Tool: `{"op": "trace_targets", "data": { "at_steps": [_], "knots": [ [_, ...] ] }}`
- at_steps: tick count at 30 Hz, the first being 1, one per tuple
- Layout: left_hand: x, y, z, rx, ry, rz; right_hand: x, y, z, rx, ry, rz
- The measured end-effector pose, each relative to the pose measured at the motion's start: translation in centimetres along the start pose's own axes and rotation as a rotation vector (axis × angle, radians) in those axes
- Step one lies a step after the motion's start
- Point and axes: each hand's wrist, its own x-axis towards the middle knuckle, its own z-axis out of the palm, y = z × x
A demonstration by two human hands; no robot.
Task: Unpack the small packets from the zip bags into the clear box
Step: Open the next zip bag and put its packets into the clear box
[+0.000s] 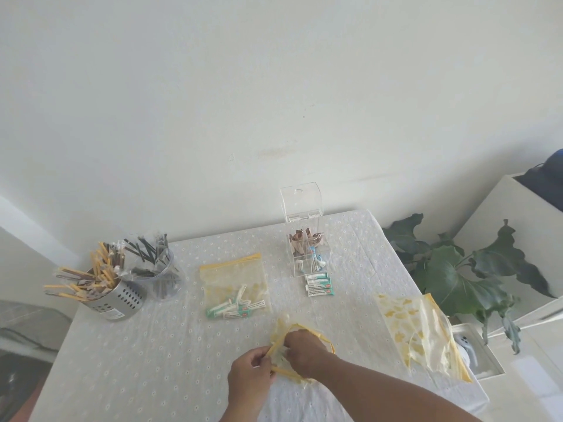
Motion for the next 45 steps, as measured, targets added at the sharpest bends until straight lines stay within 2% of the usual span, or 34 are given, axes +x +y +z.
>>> {"op": "trace_targets", "data": {
  "at_steps": [6, 13, 19, 21, 24, 30, 33, 37, 41, 45],
  "knots": [
    [1.1, -0.2, -0.4, -0.063, 0.001, -0.083, -1.1, -0.3, -3.6, -0.062, -0.104, -0.255],
    [1.6, 0.9, -0.4, -0.125, 0.034, -0.076, -3.1, 0.1, -8.4, 0.05, -0.058, -0.35],
    [1.6, 1.4, -0.1, -0.085, 0.094, -0.063, -4.7, 1.3, -8.6, -0.076, -0.202, -0.508],
    [1.5, 1.2, 0.0, -0.08, 0.09, -0.073, -4.8, 1.7, -9.0, 0.003, -0.144, -0.567],
    [1.2, 1.0, 0.0, -0.088, 0.082, -0.076, -4.8, 3.0, -9.9, 0.328, -0.011, -0.554],
    [1.0, 1.1, -0.3, -0.091, 0.059, -0.061, -4.3, 5.2, -12.0, 0.974, 0.422, -0.268],
    [0.9, 1.0, -0.4, -0.094, 0.045, -0.069, -2.7, 6.0, -14.1, 1.015, 0.633, -0.113],
    [0.6, 0.8, -0.7, -0.094, 0.036, -0.08, -0.1, 5.9, -17.4, 1.021, 0.799, -0.059],
    [0.6, 0.8, -1.1, -0.101, 0.029, -0.08, 1.9, 4.7, -19.9, 0.918, 0.851, -0.066],
    [0.5, 1.0, -1.3, -0.099, 0.033, -0.067, 4.0, 4.0, -20.5, 0.813, 0.797, -0.085]
  ]
}}
